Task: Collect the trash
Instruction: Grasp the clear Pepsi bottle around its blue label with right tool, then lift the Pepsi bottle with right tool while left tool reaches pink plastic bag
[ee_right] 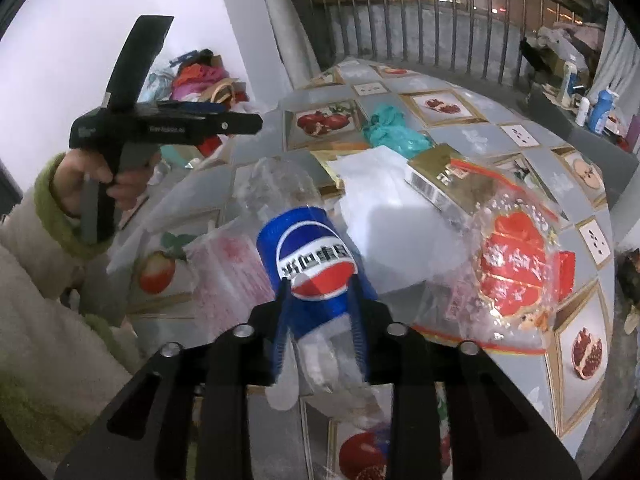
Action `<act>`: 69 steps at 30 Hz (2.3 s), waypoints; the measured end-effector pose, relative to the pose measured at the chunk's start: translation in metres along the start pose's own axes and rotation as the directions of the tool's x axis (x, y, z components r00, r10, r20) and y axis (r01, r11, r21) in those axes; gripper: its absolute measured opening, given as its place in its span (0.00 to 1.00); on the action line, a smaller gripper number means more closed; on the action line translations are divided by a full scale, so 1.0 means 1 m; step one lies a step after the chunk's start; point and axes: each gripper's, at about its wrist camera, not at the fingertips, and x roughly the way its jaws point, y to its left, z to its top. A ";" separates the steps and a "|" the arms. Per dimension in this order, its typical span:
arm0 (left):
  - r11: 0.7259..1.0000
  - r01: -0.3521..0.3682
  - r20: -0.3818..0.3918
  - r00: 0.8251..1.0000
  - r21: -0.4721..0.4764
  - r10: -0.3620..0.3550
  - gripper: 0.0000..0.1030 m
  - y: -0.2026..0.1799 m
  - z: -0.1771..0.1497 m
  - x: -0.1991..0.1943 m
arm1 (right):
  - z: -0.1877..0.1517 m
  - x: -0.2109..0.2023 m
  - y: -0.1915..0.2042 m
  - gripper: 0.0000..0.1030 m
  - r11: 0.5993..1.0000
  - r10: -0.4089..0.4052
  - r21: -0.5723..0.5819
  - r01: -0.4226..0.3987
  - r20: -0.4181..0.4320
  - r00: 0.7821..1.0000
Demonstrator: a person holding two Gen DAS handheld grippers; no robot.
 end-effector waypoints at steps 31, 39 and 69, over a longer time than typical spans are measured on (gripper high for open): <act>0.977 0.212 0.003 0.977 -0.010 -0.212 0.91 -0.007 -0.054 -0.040 | -0.024 -0.006 -0.004 0.57 0.994 -0.027 0.102 0.029 -0.021 0.999; 0.916 0.398 -0.102 0.910 -0.048 -0.401 0.79 -0.012 -0.090 -0.058 | -0.056 -0.033 -0.011 0.57 0.966 -0.107 0.235 0.108 -0.015 0.994; 0.843 0.467 -0.014 0.873 -0.266 -0.487 0.49 -0.035 -0.089 -0.022 | -0.080 -0.027 -0.010 0.57 0.905 -0.160 0.399 0.148 -0.004 0.987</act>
